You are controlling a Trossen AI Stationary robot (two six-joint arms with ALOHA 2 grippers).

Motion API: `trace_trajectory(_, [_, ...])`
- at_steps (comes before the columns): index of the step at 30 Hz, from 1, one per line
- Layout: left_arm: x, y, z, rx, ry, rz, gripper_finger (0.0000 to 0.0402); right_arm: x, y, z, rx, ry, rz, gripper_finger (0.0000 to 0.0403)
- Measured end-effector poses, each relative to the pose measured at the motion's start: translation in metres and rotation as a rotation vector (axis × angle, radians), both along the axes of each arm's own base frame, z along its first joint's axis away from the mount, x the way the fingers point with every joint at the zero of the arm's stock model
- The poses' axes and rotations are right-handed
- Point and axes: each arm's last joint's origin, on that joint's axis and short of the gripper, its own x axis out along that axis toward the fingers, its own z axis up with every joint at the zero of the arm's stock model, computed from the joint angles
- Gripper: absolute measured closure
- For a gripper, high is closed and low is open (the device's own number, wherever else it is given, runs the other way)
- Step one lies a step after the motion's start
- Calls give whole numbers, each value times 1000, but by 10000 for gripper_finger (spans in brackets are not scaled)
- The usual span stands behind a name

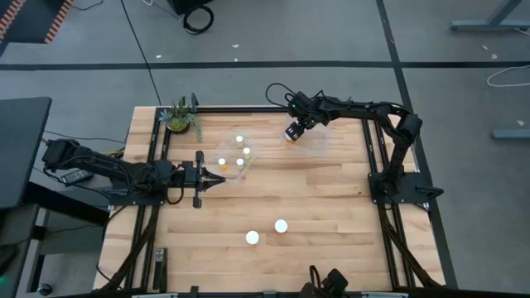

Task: Pick and place medicine bottles into bin by pill shape (circle, oval)
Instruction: Put the big orange pill bottle into the right transparent bin

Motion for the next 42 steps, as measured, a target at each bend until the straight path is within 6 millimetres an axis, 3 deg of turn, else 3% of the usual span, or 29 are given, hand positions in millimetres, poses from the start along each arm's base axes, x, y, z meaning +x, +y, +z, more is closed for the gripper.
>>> trace_trajectory(15, [0, 0, 0, 0, 0, 0, 365, -1, -1, 0, -6, 3, 1, 159])
trace_trajectory(30, [0, 0, 0, 0, 0, 0, 370, -3, 0, 18, -25, -38, -14, 138])
trace_trajectory(35, [0, 0, 0, 0, 0, 0, 363, 6, 3, 30, -45, -63, 17, 129])
trace_trajectory(42, [0, 0, 0, 0, 0, 0, 370, 25, 23, 43, -68, -91, 109, 127])
